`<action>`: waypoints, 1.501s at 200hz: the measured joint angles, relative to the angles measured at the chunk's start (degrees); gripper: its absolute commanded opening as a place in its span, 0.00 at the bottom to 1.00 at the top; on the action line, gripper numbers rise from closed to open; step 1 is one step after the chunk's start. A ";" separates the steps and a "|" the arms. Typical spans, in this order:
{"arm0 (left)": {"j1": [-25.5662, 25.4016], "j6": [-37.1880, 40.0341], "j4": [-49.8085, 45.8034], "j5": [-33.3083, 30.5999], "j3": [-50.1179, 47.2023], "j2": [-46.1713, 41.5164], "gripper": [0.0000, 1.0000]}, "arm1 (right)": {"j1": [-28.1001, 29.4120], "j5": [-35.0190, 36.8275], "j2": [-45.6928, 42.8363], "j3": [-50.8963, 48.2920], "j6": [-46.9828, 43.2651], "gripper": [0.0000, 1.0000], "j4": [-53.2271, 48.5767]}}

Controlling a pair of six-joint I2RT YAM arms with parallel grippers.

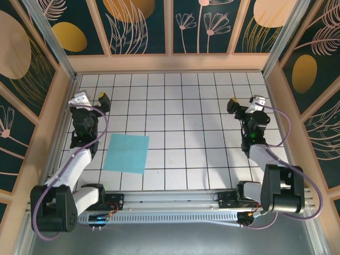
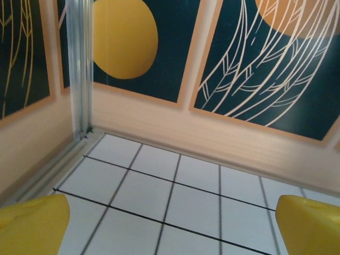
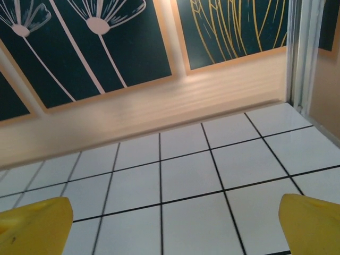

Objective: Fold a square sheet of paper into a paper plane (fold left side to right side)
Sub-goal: Move the square sheet of paper to the center of the table.

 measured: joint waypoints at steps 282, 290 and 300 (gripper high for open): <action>-8.02 -26.99 -22.82 35.82 -10.23 15.06 0.32 | 3.63 -19.56 -11.58 0.46 20.41 0.99 -23.15; -8.28 -27.41 -22.01 35.89 -10.34 15.32 0.31 | 3.67 -19.37 -11.37 0.63 20.39 0.99 -23.15; -8.61 -28.15 -21.20 36.06 -10.47 15.61 0.31 | 3.85 -19.04 -11.26 0.79 20.31 0.99 -23.15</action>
